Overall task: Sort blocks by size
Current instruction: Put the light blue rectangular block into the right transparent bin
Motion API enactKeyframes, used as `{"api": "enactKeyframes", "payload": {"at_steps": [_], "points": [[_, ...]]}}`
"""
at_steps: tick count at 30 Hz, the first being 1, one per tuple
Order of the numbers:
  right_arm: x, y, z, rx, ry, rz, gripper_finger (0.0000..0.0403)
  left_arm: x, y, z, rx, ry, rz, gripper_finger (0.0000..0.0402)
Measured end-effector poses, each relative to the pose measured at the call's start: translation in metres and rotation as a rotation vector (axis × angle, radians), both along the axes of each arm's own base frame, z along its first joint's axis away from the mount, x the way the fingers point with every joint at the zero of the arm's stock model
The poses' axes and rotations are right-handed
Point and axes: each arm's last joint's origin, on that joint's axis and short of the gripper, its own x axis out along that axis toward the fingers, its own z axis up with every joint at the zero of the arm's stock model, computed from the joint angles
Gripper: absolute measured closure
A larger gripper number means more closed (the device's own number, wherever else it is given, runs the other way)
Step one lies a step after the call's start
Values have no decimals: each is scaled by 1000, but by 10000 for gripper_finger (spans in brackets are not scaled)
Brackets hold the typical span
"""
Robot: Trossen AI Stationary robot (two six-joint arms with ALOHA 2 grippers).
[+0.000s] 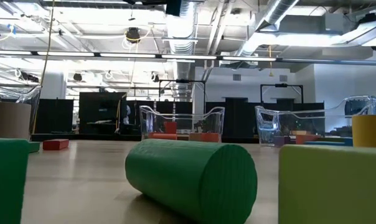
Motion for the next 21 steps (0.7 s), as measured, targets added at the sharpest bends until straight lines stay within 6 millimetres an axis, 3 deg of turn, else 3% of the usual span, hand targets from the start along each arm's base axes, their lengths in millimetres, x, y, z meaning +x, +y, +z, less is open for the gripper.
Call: {"api": "enactKeyframes", "payload": {"at_steps": [12,21], "points": [[0,1,-1,0,16,43,296,9,0,-3,-7,-25,-38,340],[-1,1,-3,1,33,40,307,11,0,-6,-3,-15,-33,340]]}}
